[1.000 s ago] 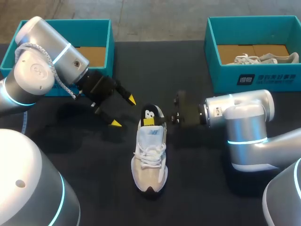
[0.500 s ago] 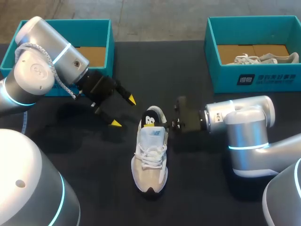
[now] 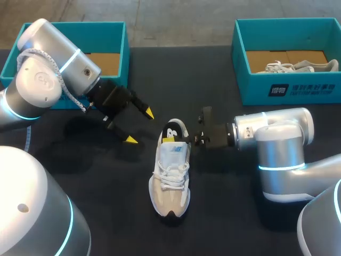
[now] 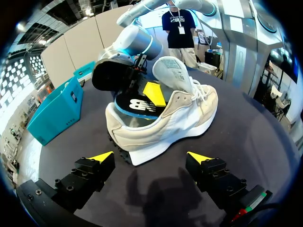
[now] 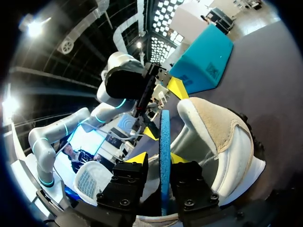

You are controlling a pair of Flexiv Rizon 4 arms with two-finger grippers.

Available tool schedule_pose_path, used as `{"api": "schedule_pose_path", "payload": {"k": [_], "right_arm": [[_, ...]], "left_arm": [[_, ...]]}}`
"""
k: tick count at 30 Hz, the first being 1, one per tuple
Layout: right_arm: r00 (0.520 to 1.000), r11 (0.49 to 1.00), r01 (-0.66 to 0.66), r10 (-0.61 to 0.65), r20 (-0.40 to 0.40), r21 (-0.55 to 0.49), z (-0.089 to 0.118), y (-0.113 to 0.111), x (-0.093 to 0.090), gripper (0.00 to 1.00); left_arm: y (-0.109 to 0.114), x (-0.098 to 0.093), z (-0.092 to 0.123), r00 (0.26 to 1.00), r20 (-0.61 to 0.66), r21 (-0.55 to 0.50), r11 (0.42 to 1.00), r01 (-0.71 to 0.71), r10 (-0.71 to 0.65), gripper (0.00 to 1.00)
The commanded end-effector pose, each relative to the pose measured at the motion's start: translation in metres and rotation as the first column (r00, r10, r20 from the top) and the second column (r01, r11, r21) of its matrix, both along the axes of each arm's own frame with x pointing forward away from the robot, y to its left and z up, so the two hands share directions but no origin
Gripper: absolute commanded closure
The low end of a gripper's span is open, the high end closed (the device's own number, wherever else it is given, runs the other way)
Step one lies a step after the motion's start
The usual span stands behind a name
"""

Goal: Take the shoe out of the shoebox, open the shoe tongue, remove and reinsert the insole, then place the shoe into the shoebox

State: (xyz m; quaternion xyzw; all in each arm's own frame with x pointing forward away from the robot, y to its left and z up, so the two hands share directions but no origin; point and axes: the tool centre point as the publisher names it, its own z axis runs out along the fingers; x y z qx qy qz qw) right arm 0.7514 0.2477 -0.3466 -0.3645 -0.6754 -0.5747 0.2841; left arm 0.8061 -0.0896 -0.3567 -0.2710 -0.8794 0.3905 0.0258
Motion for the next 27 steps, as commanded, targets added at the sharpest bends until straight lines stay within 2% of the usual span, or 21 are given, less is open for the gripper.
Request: {"api": "schedule_pose_path", "payload": {"k": [1, 10, 12, 13, 14, 27], "right_arm": [[1.000, 1.000, -0.005, 0.005, 0.001, -0.013, 0.004, 0.000, 0.004, 0.73], [1.000, 1.000, -0.010, 0.010, 0.012, -0.021, 0.007, 0.001, 0.012, 0.73], [1.000, 1.000, -0.010, 0.011, 0.012, -0.022, 0.006, 0.000, 0.014, 0.78], [1.000, 1.000, -0.011, 0.011, 0.011, -0.022, 0.006, 0.000, 0.015, 0.85], [1.000, 1.000, -0.011, 0.011, 0.010, -0.022, 0.006, 0.000, 0.016, 1.00], [0.999, 1.000, -0.010, 0.010, -0.034, -0.010, -0.006, 0.000, 0.013, 1.00]], "left_arm": [[0.000, 0.000, 0.000, 1.000, 0.001, 0.003, 1.000, 0.000, 0.000, 0.00], [0.000, 0.000, 0.000, 1.000, 0.001, 0.003, 1.000, 0.000, 0.000, 0.00], [0.000, 0.000, 0.000, 1.000, 0.001, 0.003, 1.000, 0.000, 0.000, 0.00], [0.000, 0.000, 0.000, 1.000, 0.001, 0.003, 1.000, 0.000, 0.000, 0.00], [0.000, 0.000, 0.000, 1.000, 0.001, 0.003, 1.000, 0.000, 0.000, 0.00], [0.000, 0.000, 0.000, 1.000, 0.001, 0.003, 1.000, 0.000, 0.000, 0.00]]}}
